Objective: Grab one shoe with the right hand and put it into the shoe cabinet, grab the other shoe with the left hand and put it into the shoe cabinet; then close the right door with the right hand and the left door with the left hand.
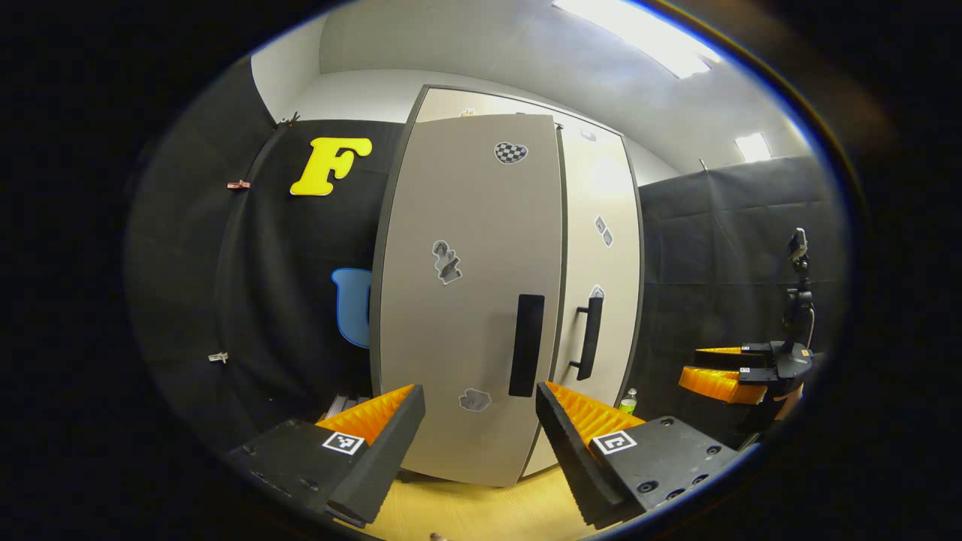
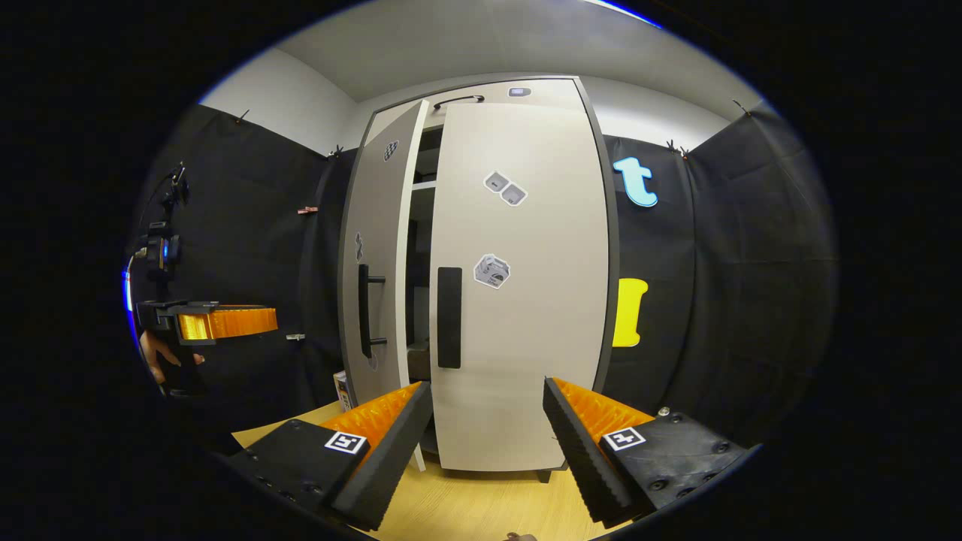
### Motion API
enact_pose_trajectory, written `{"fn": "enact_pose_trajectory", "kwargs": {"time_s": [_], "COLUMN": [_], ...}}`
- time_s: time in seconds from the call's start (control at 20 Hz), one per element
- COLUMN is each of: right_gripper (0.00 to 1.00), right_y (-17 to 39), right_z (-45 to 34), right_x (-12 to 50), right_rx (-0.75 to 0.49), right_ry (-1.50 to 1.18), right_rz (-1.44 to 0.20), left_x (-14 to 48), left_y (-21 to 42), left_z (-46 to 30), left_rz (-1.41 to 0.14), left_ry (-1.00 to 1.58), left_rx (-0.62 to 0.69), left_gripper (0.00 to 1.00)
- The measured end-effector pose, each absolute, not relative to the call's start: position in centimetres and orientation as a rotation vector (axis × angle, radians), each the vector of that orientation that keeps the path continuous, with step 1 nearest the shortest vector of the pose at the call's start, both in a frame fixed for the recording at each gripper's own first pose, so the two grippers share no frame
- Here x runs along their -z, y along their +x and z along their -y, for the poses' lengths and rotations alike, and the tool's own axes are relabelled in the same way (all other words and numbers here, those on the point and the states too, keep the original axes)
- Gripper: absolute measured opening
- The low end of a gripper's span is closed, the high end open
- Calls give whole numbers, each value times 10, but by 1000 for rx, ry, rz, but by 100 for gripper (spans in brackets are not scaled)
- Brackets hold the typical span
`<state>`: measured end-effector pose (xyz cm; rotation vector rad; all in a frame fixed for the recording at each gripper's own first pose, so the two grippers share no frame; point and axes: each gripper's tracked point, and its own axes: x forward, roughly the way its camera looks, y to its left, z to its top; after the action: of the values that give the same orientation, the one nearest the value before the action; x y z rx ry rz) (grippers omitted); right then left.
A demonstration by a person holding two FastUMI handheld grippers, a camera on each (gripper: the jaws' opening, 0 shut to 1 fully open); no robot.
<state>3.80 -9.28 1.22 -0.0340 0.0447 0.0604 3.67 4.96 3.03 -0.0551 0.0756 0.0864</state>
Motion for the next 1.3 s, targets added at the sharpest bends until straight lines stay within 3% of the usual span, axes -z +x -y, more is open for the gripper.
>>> {"fn": "enact_pose_trajectory", "kwargs": {"time_s": [1.3], "right_gripper": [98], "right_y": [38], "right_z": [102], "right_x": [-17], "right_rx": [-48], "right_ry": [-9], "right_rz": [-14], "left_x": [-25], "left_y": [39], "left_z": [-40], "left_rz": [-86], "left_ry": [-32], "left_rx": [-81], "left_gripper": [95]}}
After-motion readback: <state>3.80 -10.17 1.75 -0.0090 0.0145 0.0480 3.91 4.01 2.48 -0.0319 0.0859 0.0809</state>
